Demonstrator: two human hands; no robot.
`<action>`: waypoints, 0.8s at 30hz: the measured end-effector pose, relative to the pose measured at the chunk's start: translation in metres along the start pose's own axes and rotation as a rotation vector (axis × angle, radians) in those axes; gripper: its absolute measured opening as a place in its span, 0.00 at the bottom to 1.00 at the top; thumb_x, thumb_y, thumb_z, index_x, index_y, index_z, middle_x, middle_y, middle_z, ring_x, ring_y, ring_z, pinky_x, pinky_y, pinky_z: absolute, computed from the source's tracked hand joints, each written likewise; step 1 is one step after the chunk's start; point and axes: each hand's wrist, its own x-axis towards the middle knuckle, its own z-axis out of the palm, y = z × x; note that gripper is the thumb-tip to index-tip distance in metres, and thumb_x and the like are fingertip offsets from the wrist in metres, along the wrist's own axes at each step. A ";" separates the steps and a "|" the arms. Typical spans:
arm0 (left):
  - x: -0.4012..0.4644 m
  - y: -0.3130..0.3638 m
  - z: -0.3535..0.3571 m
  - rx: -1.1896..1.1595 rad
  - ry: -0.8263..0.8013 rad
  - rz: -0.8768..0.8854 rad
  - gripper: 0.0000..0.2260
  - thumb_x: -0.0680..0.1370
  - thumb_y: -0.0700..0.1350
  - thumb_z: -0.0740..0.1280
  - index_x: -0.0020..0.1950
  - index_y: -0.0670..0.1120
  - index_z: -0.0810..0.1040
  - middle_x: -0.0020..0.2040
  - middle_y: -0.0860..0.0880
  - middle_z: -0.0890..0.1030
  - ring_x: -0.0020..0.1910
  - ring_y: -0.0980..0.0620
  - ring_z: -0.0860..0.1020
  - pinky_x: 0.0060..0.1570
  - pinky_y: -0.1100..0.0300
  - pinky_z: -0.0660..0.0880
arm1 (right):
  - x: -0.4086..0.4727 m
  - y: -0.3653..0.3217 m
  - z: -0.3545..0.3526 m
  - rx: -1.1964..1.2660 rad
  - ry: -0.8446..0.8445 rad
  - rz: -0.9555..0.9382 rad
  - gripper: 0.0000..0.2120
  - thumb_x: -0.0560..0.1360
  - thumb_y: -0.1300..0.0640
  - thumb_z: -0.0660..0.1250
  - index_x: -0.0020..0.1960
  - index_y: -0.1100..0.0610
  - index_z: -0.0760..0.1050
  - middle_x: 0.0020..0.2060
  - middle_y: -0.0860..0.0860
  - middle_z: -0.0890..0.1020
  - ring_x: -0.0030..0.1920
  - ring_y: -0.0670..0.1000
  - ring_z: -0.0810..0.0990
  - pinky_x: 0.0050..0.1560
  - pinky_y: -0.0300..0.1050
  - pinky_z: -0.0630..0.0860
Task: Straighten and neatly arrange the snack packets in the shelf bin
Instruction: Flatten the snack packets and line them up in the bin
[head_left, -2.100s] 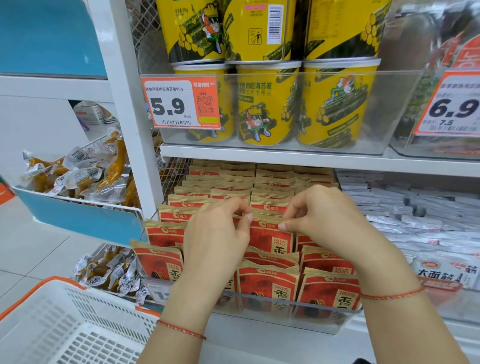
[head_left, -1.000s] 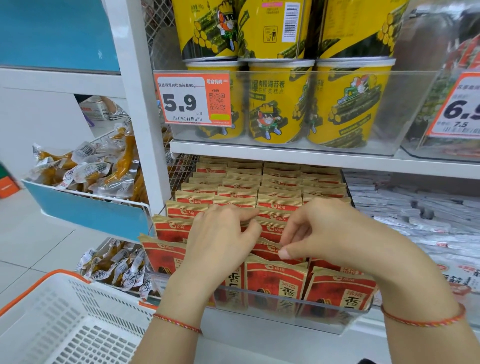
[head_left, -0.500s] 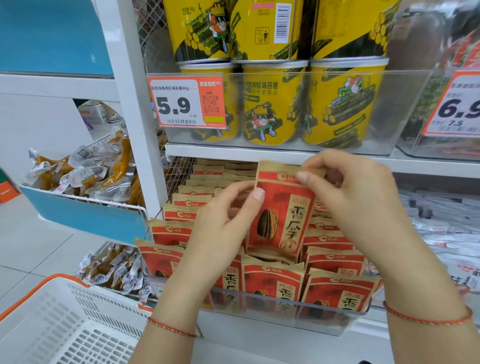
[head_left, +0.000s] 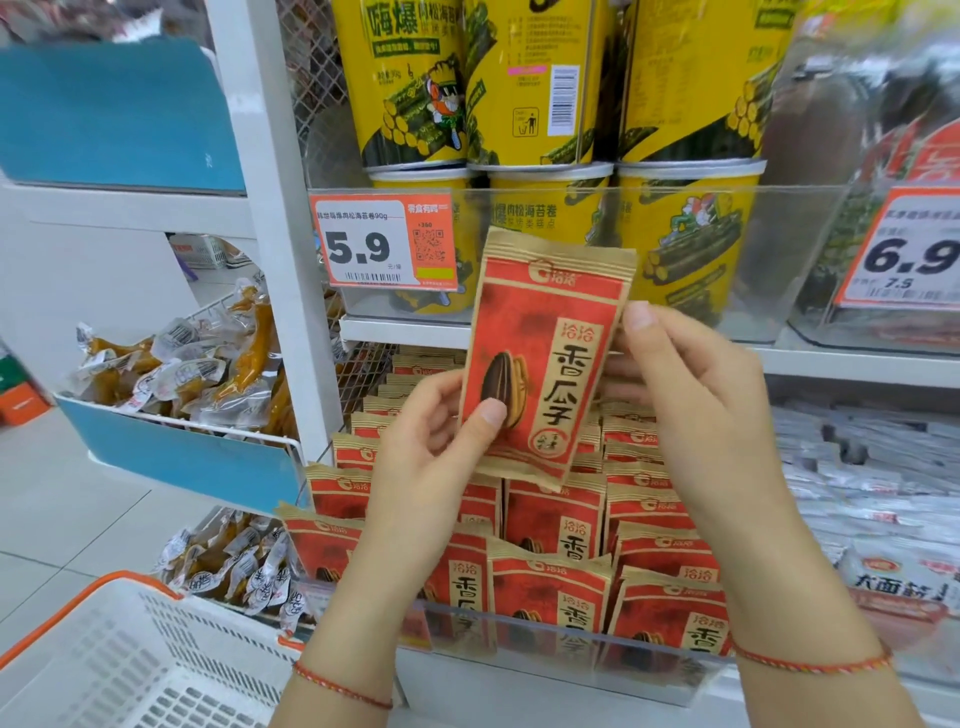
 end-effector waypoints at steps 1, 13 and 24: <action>0.000 0.002 -0.001 -0.038 -0.001 -0.030 0.16 0.73 0.52 0.67 0.58 0.48 0.78 0.53 0.51 0.85 0.54 0.53 0.83 0.55 0.58 0.79 | 0.000 0.002 0.001 0.009 -0.010 0.028 0.12 0.81 0.54 0.58 0.52 0.50 0.81 0.45 0.43 0.85 0.47 0.44 0.83 0.45 0.40 0.80; 0.000 0.007 -0.014 -0.293 -0.034 -0.277 0.14 0.75 0.50 0.61 0.47 0.49 0.87 0.41 0.46 0.83 0.39 0.51 0.79 0.41 0.56 0.73 | -0.003 -0.013 0.012 0.229 -0.038 0.118 0.15 0.68 0.46 0.66 0.43 0.56 0.82 0.37 0.51 0.85 0.35 0.48 0.83 0.38 0.38 0.80; 0.002 0.004 -0.015 -0.287 -0.024 -0.387 0.16 0.83 0.42 0.56 0.63 0.33 0.76 0.43 0.47 0.78 0.26 0.64 0.77 0.26 0.73 0.70 | -0.005 -0.017 0.016 0.271 -0.057 0.140 0.11 0.71 0.49 0.64 0.42 0.56 0.79 0.34 0.50 0.83 0.33 0.48 0.82 0.38 0.41 0.79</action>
